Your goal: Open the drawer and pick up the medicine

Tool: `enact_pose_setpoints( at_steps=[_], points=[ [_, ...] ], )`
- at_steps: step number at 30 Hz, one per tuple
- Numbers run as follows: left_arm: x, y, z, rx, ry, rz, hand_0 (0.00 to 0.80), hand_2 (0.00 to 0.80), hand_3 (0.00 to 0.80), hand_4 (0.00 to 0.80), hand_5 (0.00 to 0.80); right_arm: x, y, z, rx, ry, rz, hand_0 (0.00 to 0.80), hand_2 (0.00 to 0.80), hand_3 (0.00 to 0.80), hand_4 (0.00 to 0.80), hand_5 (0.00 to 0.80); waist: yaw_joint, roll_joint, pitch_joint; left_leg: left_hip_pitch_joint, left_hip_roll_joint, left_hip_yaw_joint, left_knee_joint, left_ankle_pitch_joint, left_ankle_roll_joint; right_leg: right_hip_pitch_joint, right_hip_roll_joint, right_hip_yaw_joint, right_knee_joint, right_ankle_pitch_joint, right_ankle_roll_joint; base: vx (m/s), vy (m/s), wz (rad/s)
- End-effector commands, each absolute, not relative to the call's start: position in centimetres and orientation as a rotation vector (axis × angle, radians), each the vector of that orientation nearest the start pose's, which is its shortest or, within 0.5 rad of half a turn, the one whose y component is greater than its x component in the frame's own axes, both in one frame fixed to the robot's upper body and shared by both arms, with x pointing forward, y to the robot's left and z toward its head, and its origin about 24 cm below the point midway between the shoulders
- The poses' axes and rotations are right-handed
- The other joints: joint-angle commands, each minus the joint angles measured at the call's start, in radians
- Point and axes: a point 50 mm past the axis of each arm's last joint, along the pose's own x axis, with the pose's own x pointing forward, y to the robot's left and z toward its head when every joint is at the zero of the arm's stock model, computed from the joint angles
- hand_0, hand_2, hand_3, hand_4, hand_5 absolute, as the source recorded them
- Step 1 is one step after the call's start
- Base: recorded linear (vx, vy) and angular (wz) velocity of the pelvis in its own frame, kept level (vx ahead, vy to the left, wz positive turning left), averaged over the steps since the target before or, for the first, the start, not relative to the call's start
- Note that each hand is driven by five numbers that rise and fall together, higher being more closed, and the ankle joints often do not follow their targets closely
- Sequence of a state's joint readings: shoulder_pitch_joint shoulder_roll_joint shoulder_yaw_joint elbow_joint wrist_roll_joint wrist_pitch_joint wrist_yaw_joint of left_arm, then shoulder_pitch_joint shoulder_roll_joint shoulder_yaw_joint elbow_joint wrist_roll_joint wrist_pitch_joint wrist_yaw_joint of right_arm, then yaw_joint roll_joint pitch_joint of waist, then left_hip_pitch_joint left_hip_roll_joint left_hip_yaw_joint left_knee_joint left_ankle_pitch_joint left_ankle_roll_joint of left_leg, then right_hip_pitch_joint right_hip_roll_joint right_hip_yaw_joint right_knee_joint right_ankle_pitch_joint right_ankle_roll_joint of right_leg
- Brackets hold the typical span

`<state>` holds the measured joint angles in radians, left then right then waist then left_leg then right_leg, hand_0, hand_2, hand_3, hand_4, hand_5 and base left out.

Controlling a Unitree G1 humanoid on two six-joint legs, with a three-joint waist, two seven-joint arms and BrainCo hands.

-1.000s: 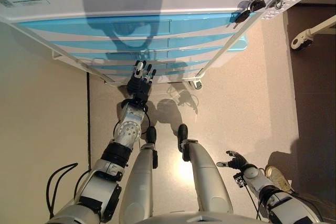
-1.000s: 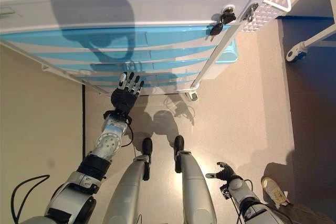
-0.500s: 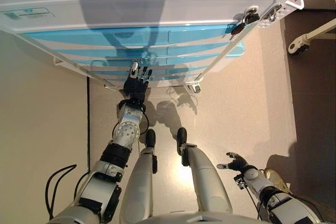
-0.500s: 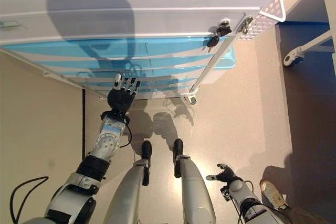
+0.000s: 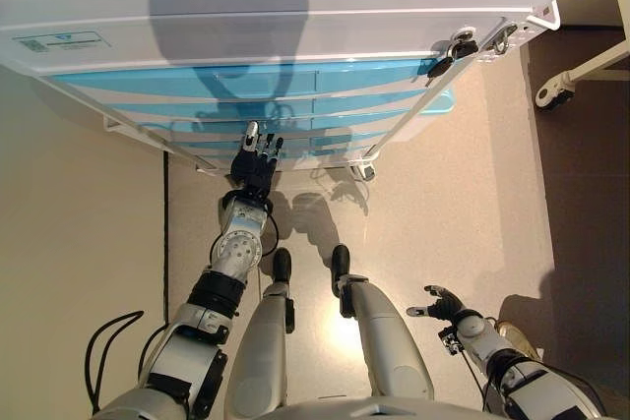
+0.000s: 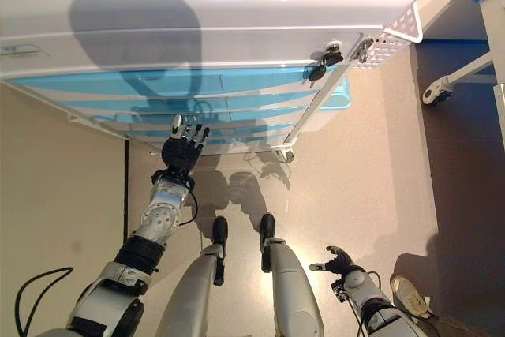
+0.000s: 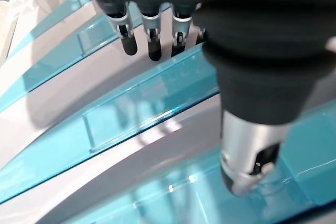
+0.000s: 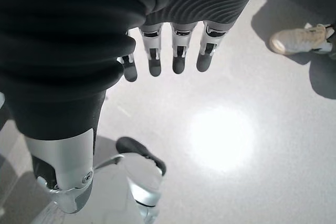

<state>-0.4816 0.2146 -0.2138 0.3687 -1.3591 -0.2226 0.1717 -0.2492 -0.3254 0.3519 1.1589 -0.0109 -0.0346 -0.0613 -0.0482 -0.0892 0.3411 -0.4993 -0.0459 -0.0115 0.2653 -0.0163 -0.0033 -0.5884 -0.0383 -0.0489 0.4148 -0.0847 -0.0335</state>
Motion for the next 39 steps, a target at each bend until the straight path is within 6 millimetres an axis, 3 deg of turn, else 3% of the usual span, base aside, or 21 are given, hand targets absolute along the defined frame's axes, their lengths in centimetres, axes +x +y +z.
enact_pose_setpoints(
  at_steps=[1, 2, 20, 28, 30, 33, 39],
  points=[
    [34.6, 14.4, 22.4, -1.007, -0.575, -0.259, 0.063, 0.063, 0.063, 0.063, 0.063, 17.3, -24.8, -12.8, -0.639, 0.978, 0.098, 0.0, 0.0, 0.0, 0.0, 0.0, -0.005, 0.019, -0.107, -0.042, -0.024, -0.018, 0.042, -0.018, 0.018, 0.044, -0.018, 0.018, -0.09, 0.101, 0.1, 0.0, 0.0, 0.0],
    [34.7, 14.5, 22.3, -1.011, -0.571, -0.251, 0.8, 0.8, 0.8, 0.8, 0.8, 17.3, -24.8, -12.8, -0.64, 0.98, 0.096, 0.0, 0.0, 0.0, 0.0, 0.0, -0.006, 0.018, -0.106, -0.041, -0.024, -0.018, 0.04, -0.017, 0.018, 0.045, -0.018, 0.02, -0.092, 0.101, 0.1, 0.0, 0.0, 0.0],
    [34.4, 16.4, 18.6, -1.005, -0.478, -0.121, 0.8, 0.8, 0.8, 0.8, 0.8, 17.5, -24.5, -12.8, -0.643, 0.971, 0.071, 0.0, 0.0, 0.0, 0.0, 0.0, 0.021, 0.005, -0.066, -0.022, -0.015, -0.052, 0.001, 0.028, 0.003, 0.078, -0.014, -0.028, -0.105, 0.098, 0.088, -0.011, -0.019, 0.03],
    [33.3, 18.0, 14.7, -1.019, -0.399, -0.005, 0.8, 0.8, 0.8, 0.8, 0.8, 17.4, -24.6, -12.8, -0.639, 0.975, 0.05, 0.0, 0.0, 0.0, 0.0, 0.0, 0.048, 0.003, -0.046, 0.007, -0.017, -0.083, 0.014, 0.028, -0.005, 0.133, -0.015, -0.06, -0.097, 0.076, 0.078, -0.012, -0.032, 0.08],
    [33.3, 18.0, 14.7, -1.019, -0.398, -0.005, 0.8, 0.8, 0.8, 0.8, 0.8, 17.4, -24.7, -12.8, -0.639, 0.976, 0.05, 0.0, 0.0, 0.0, 0.0, 0.0, 0.048, 0.003, -0.046, 0.007, -0.017, -0.083, 0.014, 0.028, -0.005, 0.134, -0.015, -0.06, -0.097, 0.076, 0.078, -0.003, -0.016, 0.09],
    [32.4, 19.2, 12.2, -1.019, -0.345, 0.065, 0.8, 0.8, 0.8, 0.8, 0.8, 17.1, -25.1, -12.8, -0.638, 0.981, 0.039, 0.0, 0.0, 0.0, 0.0, 0.0, 0.066, 0.006, -0.038, 0.041, -0.019, -0.108, 0.024, 0.022, -0.01, 0.178, -0.023, -0.077, -0.077, 0.052, 0.071, 0.007, -0.028, 0.19],
    [31.6, 20.3, 9.6, -1.014, -0.282, 0.144, 0.8, 0.8, 0.8, 0.8, 0.8, 16.7, -25.5, -12.8, -0.644, 0.991, 0.026, 0.0, 0.0, 0.0, 0.0, 0.0, 0.084, 0.016, -0.032, 0.075, -0.034, -0.137, 0.05, 0.009, -0.014, 0.229, -0.036, -0.099, -0.048, 0.022, 0.064, 0.015, -0.018, 0.16]
  ],
)
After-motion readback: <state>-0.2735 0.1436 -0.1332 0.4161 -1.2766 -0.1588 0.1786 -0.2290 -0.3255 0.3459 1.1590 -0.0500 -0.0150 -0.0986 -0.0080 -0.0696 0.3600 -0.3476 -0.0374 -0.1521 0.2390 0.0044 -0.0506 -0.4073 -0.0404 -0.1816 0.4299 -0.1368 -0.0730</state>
